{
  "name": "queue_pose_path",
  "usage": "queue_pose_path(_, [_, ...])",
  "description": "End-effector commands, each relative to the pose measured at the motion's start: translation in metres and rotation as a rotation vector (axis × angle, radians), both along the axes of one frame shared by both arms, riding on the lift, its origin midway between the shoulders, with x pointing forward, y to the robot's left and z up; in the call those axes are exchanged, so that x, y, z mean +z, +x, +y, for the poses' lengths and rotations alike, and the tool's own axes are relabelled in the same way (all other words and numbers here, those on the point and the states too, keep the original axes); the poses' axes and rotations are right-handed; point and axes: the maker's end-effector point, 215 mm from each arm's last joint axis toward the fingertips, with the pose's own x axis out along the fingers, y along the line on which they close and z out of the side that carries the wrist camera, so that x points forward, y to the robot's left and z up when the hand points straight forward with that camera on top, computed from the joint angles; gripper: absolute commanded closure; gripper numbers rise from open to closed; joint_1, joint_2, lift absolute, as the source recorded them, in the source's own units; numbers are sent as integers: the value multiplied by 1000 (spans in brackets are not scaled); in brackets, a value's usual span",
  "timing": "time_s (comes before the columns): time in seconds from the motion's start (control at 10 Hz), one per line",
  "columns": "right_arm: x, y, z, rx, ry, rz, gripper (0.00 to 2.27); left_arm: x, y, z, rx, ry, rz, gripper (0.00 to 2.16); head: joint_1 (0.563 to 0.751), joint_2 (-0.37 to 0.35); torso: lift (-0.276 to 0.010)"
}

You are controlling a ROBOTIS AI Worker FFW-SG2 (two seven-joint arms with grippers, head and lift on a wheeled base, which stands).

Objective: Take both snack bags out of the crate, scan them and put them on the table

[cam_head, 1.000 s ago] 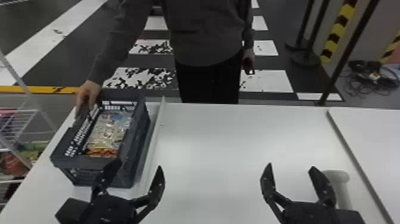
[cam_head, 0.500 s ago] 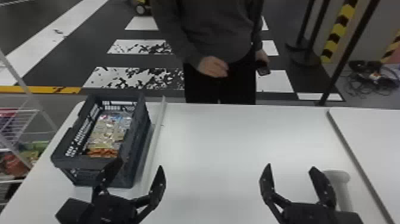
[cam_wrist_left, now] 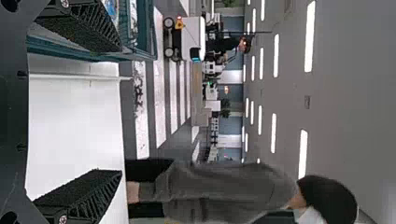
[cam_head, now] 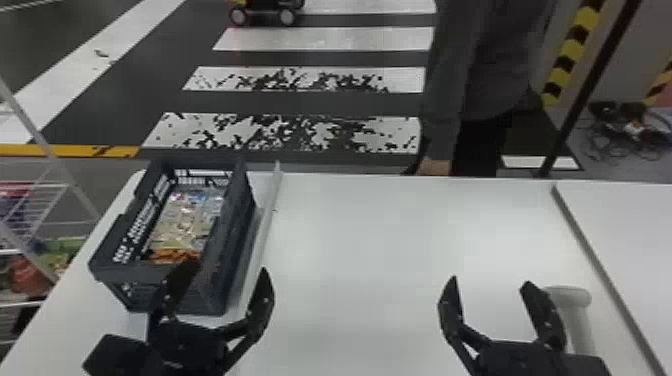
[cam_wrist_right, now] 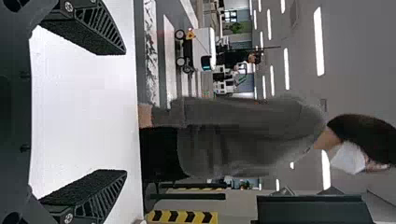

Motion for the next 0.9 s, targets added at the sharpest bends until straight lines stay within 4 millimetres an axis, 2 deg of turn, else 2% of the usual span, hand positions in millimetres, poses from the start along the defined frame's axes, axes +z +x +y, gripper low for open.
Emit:
queue_pose_path(0.0, [-2,0,0,1,1,7,87,22,1,6,30,-5,-60,63,695,67,-93])
queue_pose_path(0.4, [-8,-1,1,6,-5,27,90,73,14,35,81,5,-154,60,695,97,-93])
queue_pose_path(0.6, [-12,-3,4,13,-5,38,90,81,31,59,118,-1,-123,70,695,118,-93])
queue_pose_path(0.8, [-12,-4,6,18,-6,39,90,81,45,98,181,-36,-68,73,695,155,-93])
